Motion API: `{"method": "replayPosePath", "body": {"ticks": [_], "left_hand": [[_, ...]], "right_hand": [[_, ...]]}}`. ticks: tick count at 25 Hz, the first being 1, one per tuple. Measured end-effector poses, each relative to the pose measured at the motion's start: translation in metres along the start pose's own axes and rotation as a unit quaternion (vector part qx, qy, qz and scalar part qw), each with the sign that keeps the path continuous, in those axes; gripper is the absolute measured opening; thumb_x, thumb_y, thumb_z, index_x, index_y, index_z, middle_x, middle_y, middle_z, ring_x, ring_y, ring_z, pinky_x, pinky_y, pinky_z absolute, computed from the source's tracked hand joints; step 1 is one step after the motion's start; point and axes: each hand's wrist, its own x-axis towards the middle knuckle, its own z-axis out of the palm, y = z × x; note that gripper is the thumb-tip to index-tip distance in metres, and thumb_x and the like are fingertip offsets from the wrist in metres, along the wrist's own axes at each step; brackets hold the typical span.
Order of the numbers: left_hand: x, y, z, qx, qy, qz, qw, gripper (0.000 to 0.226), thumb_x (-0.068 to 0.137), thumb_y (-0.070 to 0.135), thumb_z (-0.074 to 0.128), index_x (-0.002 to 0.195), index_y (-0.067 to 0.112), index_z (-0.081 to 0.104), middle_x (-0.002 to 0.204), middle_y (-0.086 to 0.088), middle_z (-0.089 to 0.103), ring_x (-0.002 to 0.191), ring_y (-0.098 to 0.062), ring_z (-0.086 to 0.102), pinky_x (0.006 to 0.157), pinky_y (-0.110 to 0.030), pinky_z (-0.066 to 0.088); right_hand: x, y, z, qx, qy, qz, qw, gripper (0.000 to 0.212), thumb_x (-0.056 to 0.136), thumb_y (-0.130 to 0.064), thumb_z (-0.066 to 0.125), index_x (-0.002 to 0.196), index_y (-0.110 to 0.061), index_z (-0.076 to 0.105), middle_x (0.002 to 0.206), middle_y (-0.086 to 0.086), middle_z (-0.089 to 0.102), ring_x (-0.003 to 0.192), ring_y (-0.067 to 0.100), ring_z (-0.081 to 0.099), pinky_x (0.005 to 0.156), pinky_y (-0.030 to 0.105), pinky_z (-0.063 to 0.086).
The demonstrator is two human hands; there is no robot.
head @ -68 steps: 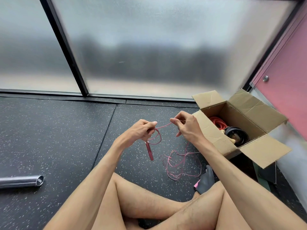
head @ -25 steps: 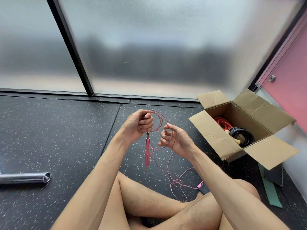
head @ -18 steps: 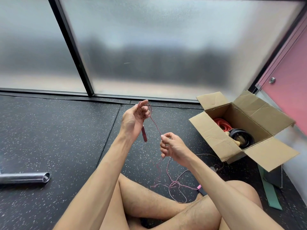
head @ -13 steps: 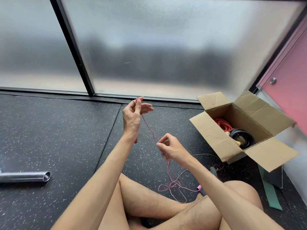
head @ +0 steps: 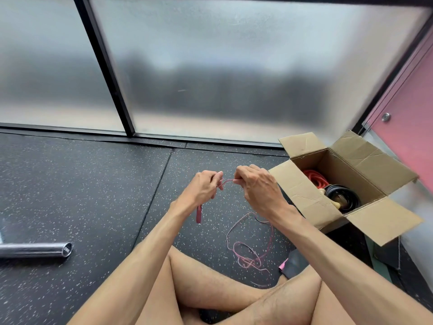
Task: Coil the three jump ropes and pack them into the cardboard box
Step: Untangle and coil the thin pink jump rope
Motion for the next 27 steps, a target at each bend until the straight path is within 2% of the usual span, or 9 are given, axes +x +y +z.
{"method": "replayPosePath", "body": {"ticks": [3, 6, 8, 11, 13, 17, 21, 25, 27], "left_hand": [[0.001, 0.017, -0.004, -0.071, -0.051, -0.041, 0.995, 0.065, 0.108, 0.039, 0.033, 0.060, 0.009, 0.064, 0.036, 0.008, 0.044, 0.033, -0.004, 0.036, 0.044, -0.024, 0.030], [0.001, 0.028, -0.008, -0.198, -0.084, -0.064, 0.975, 0.065, 0.108, 0.039, 0.031, 0.055, 0.010, 0.051, 0.040, 0.007, 0.034, 0.036, -0.009, 0.025, 0.044, -0.025, 0.019], [-0.001, 0.032, -0.012, -0.253, -0.113, -0.067, 0.959, 0.060, 0.108, 0.037, 0.033, 0.055, 0.012, 0.046, 0.045, 0.002, 0.030, 0.043, -0.012, 0.021, 0.049, -0.029, 0.015], [-0.004, 0.036, -0.018, -0.338, -0.181, -0.056, 0.922, 0.054, 0.108, 0.029, 0.034, 0.056, 0.014, 0.042, 0.046, 0.003, 0.024, 0.048, -0.011, 0.015, 0.053, -0.035, 0.010], [-0.004, 0.037, -0.021, -0.424, -0.192, -0.058, 0.883, 0.052, 0.107, 0.027, 0.031, 0.059, 0.015, 0.046, 0.045, 0.006, 0.025, 0.043, -0.012, 0.016, 0.051, -0.032, 0.013], [-0.004, 0.036, -0.019, -0.564, -0.131, -0.053, 0.814, 0.039, 0.107, 0.022, 0.030, 0.092, 0.001, 0.059, 0.058, 0.001, 0.045, 0.052, -0.014, 0.042, 0.062, -0.029, 0.036], [-0.004, 0.033, -0.012, -0.592, -0.017, 0.007, 0.806, 0.033, 0.106, 0.017, 0.039, 0.108, -0.005, 0.063, 0.077, -0.008, 0.067, 0.072, -0.021, 0.064, 0.074, -0.030, 0.055], [0.005, 0.035, -0.007, -0.571, 0.141, 0.037, 0.808, 0.029, 0.104, 0.015, 0.047, 0.104, -0.006, 0.067, 0.081, -0.011, 0.076, 0.075, -0.024, 0.074, 0.082, -0.033, 0.059], [0.014, 0.036, -0.011, -0.511, 0.221, 0.042, 0.830, 0.028, 0.103, 0.018, 0.052, 0.103, -0.004, 0.068, 0.082, -0.011, 0.077, 0.076, -0.027, 0.075, 0.080, -0.033, 0.059]], "right_hand": [[0.005, 0.008, -0.006, 0.000, 0.010, -0.007, 1.000, 0.011, 0.098, -0.020, 0.059, 0.088, -0.015, 0.060, 0.079, -0.003, 0.067, 0.068, 0.013, 0.056, 0.066, 0.029, 0.046], [0.008, 0.016, -0.001, 0.149, -0.008, 0.107, 0.983, 0.015, 0.101, -0.012, 0.055, 0.088, -0.013, 0.062, 0.074, -0.006, 0.066, 0.058, 0.005, 0.054, 0.055, 0.017, 0.045], [0.011, 0.021, 0.005, 0.292, -0.037, 0.196, 0.935, 0.021, 0.102, -0.011, 0.052, 0.083, -0.012, 0.062, 0.060, -0.009, 0.055, 0.044, 0.004, 0.048, 0.043, 0.029, 0.049], [0.009, 0.021, 0.011, 0.420, -0.065, 0.255, 0.869, 0.026, 0.102, -0.021, 0.055, 0.076, -0.016, 0.058, 0.048, -0.012, 0.044, 0.039, 0.008, 0.036, 0.043, 0.025, 0.030], [0.006, 0.017, 0.016, 0.492, -0.063, 0.281, 0.822, 0.024, 0.102, -0.022, 0.055, 0.079, -0.013, 0.052, 0.046, -0.011, 0.040, 0.039, 0.012, 0.032, 0.041, 0.024, 0.029], [-0.009, 0.006, 0.026, 0.547, -0.078, 0.311, 0.773, 0.018, 0.104, -0.019, 0.051, 0.092, -0.010, 0.042, 0.053, -0.002, 0.042, 0.046, 0.015, 0.035, 0.049, 0.035, 0.054], [-0.017, -0.006, 0.029, 0.556, -0.116, 0.322, 0.757, 0.014, 0.103, -0.015, 0.052, 0.096, -0.007, 0.043, 0.064, 0.009, 0.048, 0.049, 0.016, 0.045, 0.067, 0.051, 0.061], [-0.018, -0.010, 0.025, 0.504, -0.157, 0.315, 0.789, 0.016, 0.098, -0.007, 0.059, 0.094, -0.006, 0.044, 0.064, 0.011, 0.056, 0.046, 0.017, 0.053, 0.045, 0.034, 0.055], [-0.023, -0.010, 0.027, 0.485, -0.174, 0.314, 0.798, 0.018, 0.097, -0.006, 0.061, 0.091, -0.007, 0.044, 0.061, 0.011, 0.058, 0.043, 0.020, 0.052, 0.039, 0.028, 0.045]]}}
